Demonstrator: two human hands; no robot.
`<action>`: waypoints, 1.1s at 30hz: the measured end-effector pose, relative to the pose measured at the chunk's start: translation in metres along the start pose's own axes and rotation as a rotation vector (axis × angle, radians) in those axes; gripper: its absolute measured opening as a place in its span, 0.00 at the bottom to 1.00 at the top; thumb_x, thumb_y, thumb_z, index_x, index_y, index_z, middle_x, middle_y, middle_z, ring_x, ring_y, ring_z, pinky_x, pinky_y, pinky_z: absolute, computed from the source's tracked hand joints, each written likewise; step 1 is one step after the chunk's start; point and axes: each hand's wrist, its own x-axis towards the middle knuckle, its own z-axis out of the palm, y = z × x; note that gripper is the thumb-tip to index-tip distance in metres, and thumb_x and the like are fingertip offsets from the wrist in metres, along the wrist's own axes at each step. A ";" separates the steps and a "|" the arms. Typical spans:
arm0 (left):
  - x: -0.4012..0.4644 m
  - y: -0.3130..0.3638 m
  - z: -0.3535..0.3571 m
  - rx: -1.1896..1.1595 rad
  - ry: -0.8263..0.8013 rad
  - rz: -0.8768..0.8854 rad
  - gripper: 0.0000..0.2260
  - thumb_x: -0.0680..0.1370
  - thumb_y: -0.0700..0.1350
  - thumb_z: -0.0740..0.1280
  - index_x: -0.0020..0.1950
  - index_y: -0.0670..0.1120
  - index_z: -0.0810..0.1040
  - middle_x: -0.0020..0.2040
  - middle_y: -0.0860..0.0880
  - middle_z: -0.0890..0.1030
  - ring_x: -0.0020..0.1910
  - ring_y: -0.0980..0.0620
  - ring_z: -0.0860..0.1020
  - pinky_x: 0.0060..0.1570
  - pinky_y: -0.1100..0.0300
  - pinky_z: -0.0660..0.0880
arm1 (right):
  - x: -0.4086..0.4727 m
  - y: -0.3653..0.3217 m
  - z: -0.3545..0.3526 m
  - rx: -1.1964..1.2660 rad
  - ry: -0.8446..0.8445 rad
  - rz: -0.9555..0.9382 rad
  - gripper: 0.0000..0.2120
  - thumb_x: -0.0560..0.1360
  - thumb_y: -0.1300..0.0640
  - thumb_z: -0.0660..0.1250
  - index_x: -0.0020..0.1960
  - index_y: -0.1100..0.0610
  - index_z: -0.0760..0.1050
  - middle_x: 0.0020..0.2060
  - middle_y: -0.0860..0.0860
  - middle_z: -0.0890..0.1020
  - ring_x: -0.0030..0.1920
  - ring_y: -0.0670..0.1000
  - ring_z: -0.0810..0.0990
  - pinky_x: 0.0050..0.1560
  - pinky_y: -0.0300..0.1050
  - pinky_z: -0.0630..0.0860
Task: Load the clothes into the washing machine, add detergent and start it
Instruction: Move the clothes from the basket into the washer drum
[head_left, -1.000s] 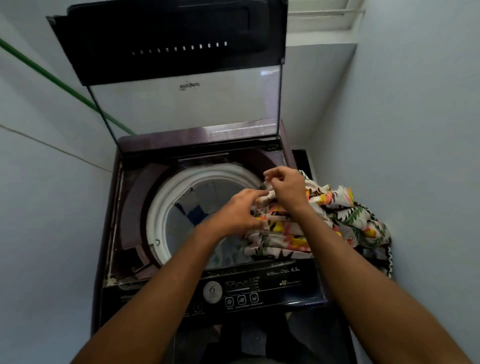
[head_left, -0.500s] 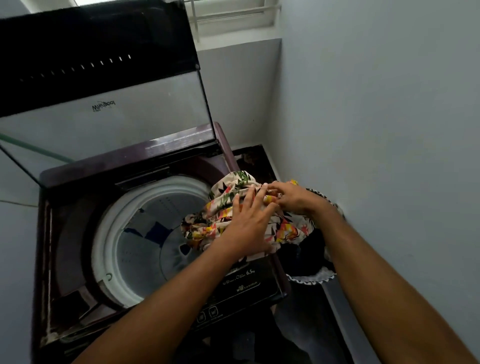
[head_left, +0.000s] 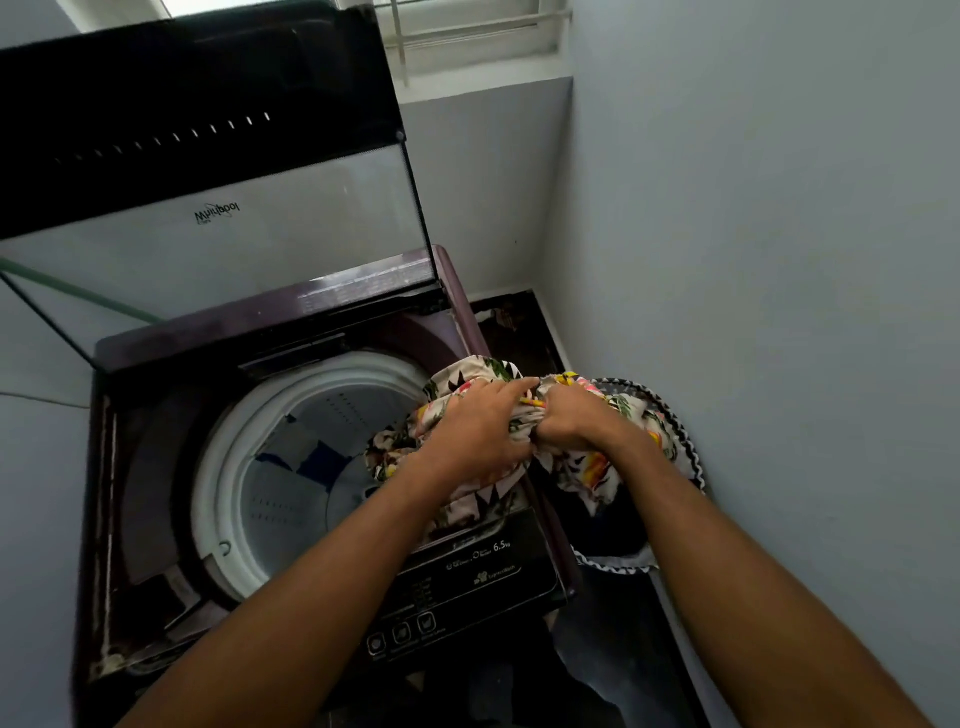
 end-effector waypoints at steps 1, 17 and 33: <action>0.000 -0.003 -0.005 -0.042 -0.009 0.016 0.35 0.69 0.51 0.73 0.75 0.53 0.67 0.66 0.50 0.75 0.66 0.47 0.70 0.64 0.47 0.70 | -0.002 -0.006 -0.006 0.004 -0.012 0.002 0.07 0.62 0.57 0.68 0.30 0.59 0.72 0.27 0.54 0.76 0.31 0.57 0.76 0.27 0.44 0.67; -0.066 -0.073 -0.080 -0.328 0.220 -0.139 0.25 0.68 0.45 0.76 0.65 0.51 0.76 0.53 0.52 0.75 0.50 0.56 0.75 0.45 0.67 0.72 | -0.009 -0.144 -0.029 0.149 -0.032 -0.187 0.06 0.60 0.58 0.72 0.36 0.59 0.83 0.30 0.56 0.81 0.30 0.52 0.76 0.32 0.47 0.73; -0.109 -0.150 -0.016 -0.254 0.143 -0.454 0.28 0.75 0.51 0.71 0.73 0.51 0.68 0.67 0.47 0.70 0.67 0.46 0.70 0.65 0.45 0.71 | 0.019 -0.190 0.087 -0.069 0.082 -0.316 0.16 0.70 0.55 0.73 0.54 0.62 0.79 0.51 0.61 0.82 0.54 0.62 0.79 0.50 0.51 0.73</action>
